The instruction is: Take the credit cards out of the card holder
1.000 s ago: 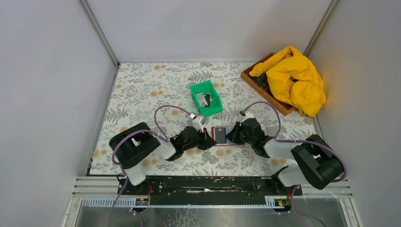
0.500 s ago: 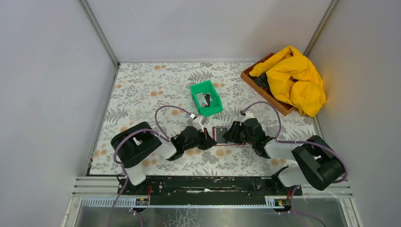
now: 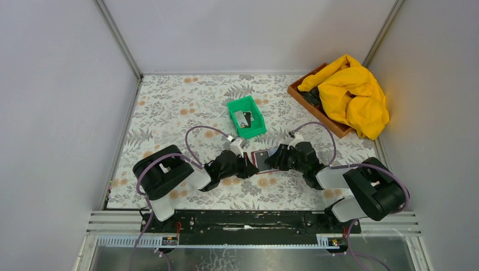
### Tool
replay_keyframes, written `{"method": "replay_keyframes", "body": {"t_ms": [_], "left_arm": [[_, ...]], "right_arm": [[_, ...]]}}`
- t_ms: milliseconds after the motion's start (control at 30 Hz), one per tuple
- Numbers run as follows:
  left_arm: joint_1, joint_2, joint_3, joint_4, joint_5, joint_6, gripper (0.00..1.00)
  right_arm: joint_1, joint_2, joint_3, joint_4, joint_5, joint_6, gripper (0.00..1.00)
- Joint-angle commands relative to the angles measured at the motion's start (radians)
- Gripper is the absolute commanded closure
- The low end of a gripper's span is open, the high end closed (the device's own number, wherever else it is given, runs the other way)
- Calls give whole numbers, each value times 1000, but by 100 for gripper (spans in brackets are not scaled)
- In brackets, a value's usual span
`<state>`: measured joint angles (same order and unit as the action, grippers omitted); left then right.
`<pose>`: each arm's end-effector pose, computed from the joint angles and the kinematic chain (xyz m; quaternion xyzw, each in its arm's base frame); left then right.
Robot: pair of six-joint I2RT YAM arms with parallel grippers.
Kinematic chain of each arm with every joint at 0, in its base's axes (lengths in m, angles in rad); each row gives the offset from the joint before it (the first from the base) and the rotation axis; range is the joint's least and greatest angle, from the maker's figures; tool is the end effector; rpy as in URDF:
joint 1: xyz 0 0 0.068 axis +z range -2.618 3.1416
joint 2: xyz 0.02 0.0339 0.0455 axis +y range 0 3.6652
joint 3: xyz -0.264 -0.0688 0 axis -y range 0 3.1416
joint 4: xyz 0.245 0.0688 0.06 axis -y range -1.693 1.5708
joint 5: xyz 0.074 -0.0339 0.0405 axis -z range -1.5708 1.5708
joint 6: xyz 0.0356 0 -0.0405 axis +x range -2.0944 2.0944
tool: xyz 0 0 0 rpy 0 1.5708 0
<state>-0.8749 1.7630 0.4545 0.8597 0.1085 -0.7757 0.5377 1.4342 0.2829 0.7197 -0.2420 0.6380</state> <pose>0.1832 -0.2254 0.1041 0.0707 0.8430 -0.4215 0.3266 0.1994 0.1288 0.1303 -0.0231 0.8382 0.3815 0.3891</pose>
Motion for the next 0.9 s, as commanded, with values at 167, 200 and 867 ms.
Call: {"method": "replay_keyframes", "body": {"t_ms": [167, 200, 867], "left_arm": [[7, 22, 10, -25, -10, 6, 100], [8, 21, 8, -25, -11, 6, 100], [16, 17, -5, -14, -14, 0, 100]], "right_arm": [[-11, 30, -38, 287, -255, 89, 62], [-11, 36, -35, 286, -259, 87, 62], [-14, 83, 17, 181, -265, 27, 64]]}}
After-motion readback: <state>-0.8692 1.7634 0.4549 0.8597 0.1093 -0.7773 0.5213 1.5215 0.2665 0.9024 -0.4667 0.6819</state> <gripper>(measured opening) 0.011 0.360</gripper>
